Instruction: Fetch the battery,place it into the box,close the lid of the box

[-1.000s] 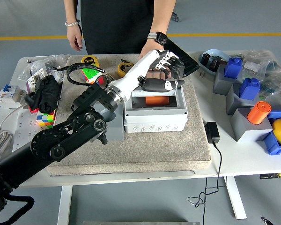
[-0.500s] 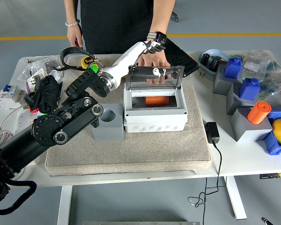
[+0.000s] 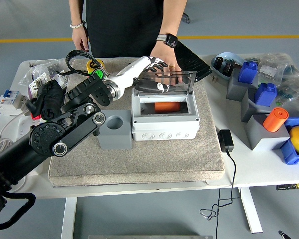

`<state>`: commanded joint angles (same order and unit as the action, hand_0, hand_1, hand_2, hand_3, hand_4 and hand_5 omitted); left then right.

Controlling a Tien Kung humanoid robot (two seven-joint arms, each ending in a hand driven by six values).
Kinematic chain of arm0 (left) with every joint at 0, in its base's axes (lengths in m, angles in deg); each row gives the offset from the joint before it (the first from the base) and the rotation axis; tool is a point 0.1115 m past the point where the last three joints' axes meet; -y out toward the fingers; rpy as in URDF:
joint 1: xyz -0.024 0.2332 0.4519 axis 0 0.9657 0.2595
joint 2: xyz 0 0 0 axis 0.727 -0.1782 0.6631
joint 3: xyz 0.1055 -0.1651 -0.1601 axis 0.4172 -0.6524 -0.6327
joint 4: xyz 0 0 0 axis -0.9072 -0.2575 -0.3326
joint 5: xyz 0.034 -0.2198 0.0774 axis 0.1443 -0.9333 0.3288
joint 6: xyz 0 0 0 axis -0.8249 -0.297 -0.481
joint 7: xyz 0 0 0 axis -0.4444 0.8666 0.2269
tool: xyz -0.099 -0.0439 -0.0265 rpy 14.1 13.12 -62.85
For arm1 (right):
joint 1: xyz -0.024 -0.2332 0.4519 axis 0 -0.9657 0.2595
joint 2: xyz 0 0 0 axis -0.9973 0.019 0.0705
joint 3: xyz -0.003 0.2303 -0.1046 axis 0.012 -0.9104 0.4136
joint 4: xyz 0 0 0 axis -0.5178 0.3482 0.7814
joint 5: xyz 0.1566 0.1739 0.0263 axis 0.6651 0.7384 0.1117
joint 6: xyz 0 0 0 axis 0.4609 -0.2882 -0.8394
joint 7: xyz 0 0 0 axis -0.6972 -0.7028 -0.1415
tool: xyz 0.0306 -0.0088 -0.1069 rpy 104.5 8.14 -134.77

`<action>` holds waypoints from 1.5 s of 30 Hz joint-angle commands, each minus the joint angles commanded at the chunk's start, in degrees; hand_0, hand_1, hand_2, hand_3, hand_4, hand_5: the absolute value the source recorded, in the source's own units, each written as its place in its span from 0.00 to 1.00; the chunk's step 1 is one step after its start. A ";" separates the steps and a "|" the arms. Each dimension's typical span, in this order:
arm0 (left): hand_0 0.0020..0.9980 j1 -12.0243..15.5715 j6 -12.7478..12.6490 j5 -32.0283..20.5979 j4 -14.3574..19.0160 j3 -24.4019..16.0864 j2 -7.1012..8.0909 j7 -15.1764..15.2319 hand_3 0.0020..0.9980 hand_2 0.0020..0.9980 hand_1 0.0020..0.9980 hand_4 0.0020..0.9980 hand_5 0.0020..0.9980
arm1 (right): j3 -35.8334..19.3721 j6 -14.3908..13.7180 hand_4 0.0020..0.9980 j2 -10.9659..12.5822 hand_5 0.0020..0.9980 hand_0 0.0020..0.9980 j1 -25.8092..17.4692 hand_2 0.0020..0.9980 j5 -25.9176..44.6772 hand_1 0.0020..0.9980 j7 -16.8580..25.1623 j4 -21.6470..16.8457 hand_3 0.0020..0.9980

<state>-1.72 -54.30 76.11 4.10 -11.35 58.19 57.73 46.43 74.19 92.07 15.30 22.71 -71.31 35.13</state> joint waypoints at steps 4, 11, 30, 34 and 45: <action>0.56 1.75 1.13 -0.52 4.49 -0.69 0.67 -1.87 0.65 0.61 0.61 0.98 0.49 | 0.08 0.02 0.87 -0.05 0.44 0.67 -0.03 0.66 -0.02 0.65 -0.01 0.02 0.55; 0.53 6.10 3.28 -0.70 11.74 0.41 1.67 -5.40 0.64 0.59 0.60 0.98 0.49 | -0.20 0.18 0.87 -0.07 0.44 0.67 -0.02 0.66 0.11 0.65 0.06 -0.02 0.55; 0.51 9.21 -3.15 -8.03 13.05 0.59 2.16 3.08 0.63 0.58 0.59 0.97 0.49 | -0.22 0.22 0.87 -0.11 0.44 0.67 -0.04 0.66 0.06 0.65 0.09 -0.04 0.55; 0.53 10.18 -10.14 -16.22 13.39 -1.80 2.31 11.52 0.62 0.59 0.61 0.96 0.49 | -0.21 0.20 0.87 -0.15 0.44 0.67 0.07 0.66 -0.14 0.65 -0.04 -0.02 0.55; 0.68 14.17 -13.80 -35.92 10.13 -14.25 4.57 21.07 0.64 0.64 0.68 0.95 0.47 | -0.22 0.37 0.87 -0.18 0.44 0.67 0.03 0.66 0.19 0.65 0.05 -0.02 0.55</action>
<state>12.45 -68.10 40.19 14.24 -25.60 62.76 78.80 46.21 74.56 91.89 15.34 22.90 -71.26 35.10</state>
